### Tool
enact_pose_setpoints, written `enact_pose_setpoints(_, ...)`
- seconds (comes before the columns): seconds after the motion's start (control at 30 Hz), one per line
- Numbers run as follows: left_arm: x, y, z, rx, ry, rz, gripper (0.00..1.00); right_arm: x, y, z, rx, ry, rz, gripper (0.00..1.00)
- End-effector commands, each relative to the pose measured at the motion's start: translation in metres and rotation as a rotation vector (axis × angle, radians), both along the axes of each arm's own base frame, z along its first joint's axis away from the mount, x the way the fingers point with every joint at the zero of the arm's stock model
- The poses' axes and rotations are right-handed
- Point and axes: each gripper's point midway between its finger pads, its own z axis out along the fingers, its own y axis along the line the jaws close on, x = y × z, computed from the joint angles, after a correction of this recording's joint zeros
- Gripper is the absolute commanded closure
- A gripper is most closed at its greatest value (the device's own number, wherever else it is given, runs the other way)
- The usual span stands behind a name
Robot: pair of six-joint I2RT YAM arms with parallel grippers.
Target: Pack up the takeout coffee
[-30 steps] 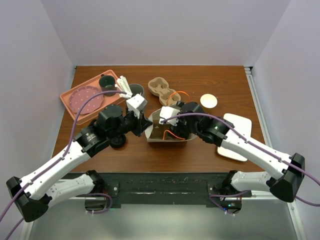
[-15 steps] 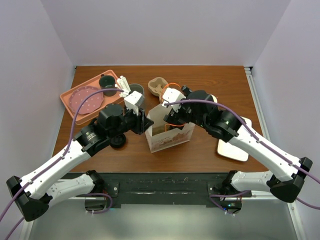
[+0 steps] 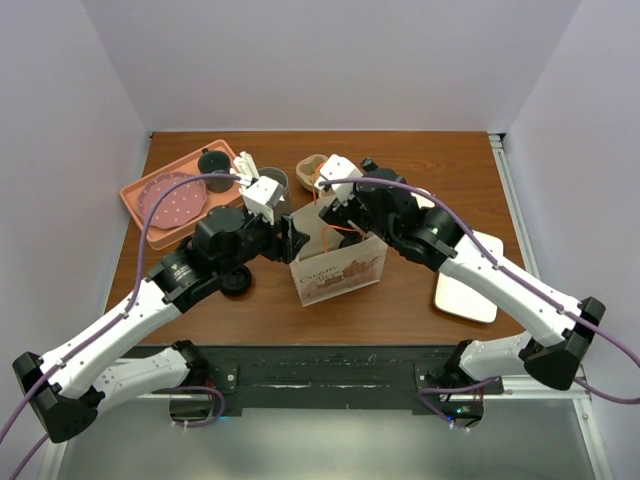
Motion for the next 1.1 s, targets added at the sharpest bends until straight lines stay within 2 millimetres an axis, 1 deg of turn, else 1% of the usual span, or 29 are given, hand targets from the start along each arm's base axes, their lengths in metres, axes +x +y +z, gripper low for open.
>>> enact_pose_setpoints(0.0, 0.009, 0.002, 0.047, -0.055, -0.151, 0.013, 0.34, 0.017, -0.001, 0.025, 0.080, -0.061, -0.115, 0.12)
enact_pose_setpoints(0.1, 0.007, 0.004, 0.051, -0.054, -0.170, 0.007, 0.34, 0.023, 0.005, 0.024, 0.099, -0.051, -0.138, 0.20)
enact_pose_setpoints(0.13, 0.007, 0.006, 0.051, -0.051, -0.172, 0.013, 0.34, 0.023, 0.006, 0.029, 0.125, -0.051, -0.147, 0.22)
enact_pose_setpoints(0.17, 0.006, 0.007, 0.055, -0.056, -0.182, 0.014, 0.33, 0.025, 0.008, 0.029, 0.133, -0.049, -0.152, 0.26)
enact_pose_setpoints(0.27, 0.006, 0.013, 0.060, -0.056, -0.198, 0.031, 0.32, 0.024, 0.010, 0.036, 0.176, -0.046, -0.159, 0.31)
enact_pose_setpoints(0.4, 0.006, 0.021, 0.066, -0.051, -0.214, 0.060, 0.31, 0.022, 0.011, 0.042, 0.185, -0.038, -0.157, 0.35)
enact_pose_setpoints(0.47, 0.007, 0.023, 0.067, -0.050, -0.217, 0.072, 0.30, 0.022, 0.011, 0.048, 0.196, -0.044, -0.157, 0.36)
enact_pose_setpoints(0.57, 0.010, 0.030, 0.072, -0.037, -0.223, 0.111, 0.31, 0.021, 0.011, 0.057, 0.207, -0.045, -0.152, 0.37)
enact_pose_setpoints(0.6, 0.014, 0.036, 0.075, -0.032, -0.227, 0.150, 0.31, 0.019, 0.010, 0.058, 0.202, -0.035, -0.145, 0.36)
enact_pose_setpoints(0.63, 0.014, 0.039, 0.080, -0.030, -0.231, 0.166, 0.31, 0.017, 0.013, 0.064, 0.219, -0.030, -0.133, 0.36)
enact_pose_setpoints(0.67, 0.015, 0.043, 0.083, -0.026, -0.238, 0.180, 0.31, 0.014, 0.016, 0.066, 0.231, -0.016, -0.110, 0.36)
enact_pose_setpoints(0.7, 0.017, 0.047, 0.086, -0.014, -0.245, 0.203, 0.31, 0.011, 0.015, 0.066, 0.229, -0.002, -0.108, 0.36)
enact_pose_setpoints(0.73, 0.018, 0.050, 0.091, -0.006, -0.256, 0.212, 0.31, 0.009, 0.016, 0.072, 0.257, 0.002, -0.112, 0.36)
enact_pose_setpoints(0.77, 0.019, 0.053, 0.094, 0.002, -0.262, 0.225, 0.31, 0.009, 0.013, 0.075, 0.266, 0.005, -0.135, 0.34)
enact_pose_setpoints(0.8, 0.023, 0.059, 0.097, 0.016, -0.269, 0.266, 0.31, 0.008, 0.008, 0.074, 0.261, 0.024, -0.165, 0.32)
enact_pose_setpoints(0.83, 0.024, 0.062, 0.101, 0.024, -0.273, 0.279, 0.30, 0.006, 0.005, 0.092, 0.327, 0.023, -0.194, 0.30)
enact_pose_setpoints(0.87, 0.026, 0.063, 0.101, 0.051, -0.285, 0.282, 0.30, 0.007, 0.007, 0.094, 0.330, 0.037, -0.206, 0.29)
enact_pose_setpoints(0.9, 0.029, 0.067, 0.101, 0.064, -0.283, 0.310, 0.30, -0.001, 0.008, 0.107, 0.375, 0.068, -0.196, 0.29)
enact_pose_setpoints(0.97, 0.034, 0.072, 0.105, 0.072, -0.281, 0.351, 0.33, -0.011, 0.015, 0.113, 0.409, 0.114, -0.153, 0.28)
enact_pose_setpoints(1.0, 0.037, 0.080, 0.106, 0.080, -0.282, 0.404, 0.33, -0.020, 0.021, 0.119, 0.450, 0.154, -0.118, 0.27)
enact_pose_setpoints(1.03, 0.040, 0.086, 0.109, 0.079, -0.281, 0.447, 0.34, -0.024, 0.023, 0.123, 0.477, 0.168, -0.107, 0.25)
enact_pose_setpoints(1.07, 0.042, 0.092, 0.110, 0.080, -0.276, 0.492, 0.34, -0.031, 0.022, 0.133, 0.516, 0.171, -0.085, 0.23)
